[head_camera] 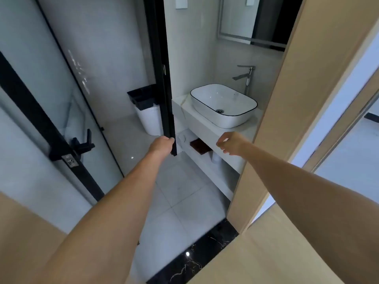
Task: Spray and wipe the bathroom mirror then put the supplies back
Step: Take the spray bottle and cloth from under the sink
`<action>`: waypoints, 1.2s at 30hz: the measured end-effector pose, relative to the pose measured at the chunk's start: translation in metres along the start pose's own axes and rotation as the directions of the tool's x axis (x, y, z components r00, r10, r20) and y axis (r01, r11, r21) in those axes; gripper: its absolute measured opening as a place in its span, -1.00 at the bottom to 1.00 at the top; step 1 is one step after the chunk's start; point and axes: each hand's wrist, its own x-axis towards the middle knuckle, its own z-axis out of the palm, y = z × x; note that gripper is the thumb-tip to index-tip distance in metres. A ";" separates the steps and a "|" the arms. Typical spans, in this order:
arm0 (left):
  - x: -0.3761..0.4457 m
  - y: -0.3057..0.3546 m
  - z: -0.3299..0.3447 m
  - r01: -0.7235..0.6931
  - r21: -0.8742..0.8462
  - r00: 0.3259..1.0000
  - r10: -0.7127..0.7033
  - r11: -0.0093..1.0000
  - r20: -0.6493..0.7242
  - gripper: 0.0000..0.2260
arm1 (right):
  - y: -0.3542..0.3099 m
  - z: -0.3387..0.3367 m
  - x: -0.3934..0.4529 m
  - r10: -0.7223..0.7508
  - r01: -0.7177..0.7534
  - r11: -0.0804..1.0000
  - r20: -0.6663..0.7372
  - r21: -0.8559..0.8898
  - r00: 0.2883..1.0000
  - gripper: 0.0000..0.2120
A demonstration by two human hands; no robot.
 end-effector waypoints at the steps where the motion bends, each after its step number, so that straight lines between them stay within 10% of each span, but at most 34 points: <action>1: 0.006 -0.001 -0.003 0.000 0.008 1.000 0.000 1.000 -0.002 -0.76 | -0.004 0.002 0.003 0.004 -0.003 1.000 -0.010 0.009 1.000 -0.84; 36: 0.289 0.007 -0.018 0.217 -0.078 0.973 -0.222 0.973 -0.062 -0.67 | -0.116 0.069 0.320 -0.183 0.169 0.983 0.244 0.077 0.952 -0.91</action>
